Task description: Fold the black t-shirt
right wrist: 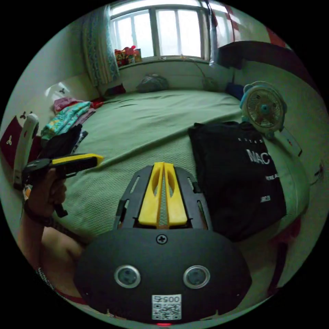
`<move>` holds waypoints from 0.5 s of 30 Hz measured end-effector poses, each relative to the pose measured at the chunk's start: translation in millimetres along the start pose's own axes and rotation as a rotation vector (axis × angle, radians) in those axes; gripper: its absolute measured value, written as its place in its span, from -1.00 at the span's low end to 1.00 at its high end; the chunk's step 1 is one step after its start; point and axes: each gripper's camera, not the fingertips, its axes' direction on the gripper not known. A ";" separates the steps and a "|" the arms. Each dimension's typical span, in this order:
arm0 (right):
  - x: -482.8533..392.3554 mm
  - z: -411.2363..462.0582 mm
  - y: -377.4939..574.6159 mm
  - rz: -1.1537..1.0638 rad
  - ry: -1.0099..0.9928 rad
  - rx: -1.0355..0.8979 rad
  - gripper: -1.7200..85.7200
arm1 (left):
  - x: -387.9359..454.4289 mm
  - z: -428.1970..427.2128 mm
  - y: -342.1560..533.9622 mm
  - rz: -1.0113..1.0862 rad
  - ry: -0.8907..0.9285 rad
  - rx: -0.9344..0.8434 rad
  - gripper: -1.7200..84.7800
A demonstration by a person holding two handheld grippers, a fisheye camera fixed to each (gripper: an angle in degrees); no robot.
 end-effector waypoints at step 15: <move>75.7 34.3 -29.8 0.042 0.224 -0.134 -0.64 | 14.0 100.2 -78.0 -0.010 0.043 -0.107 -0.98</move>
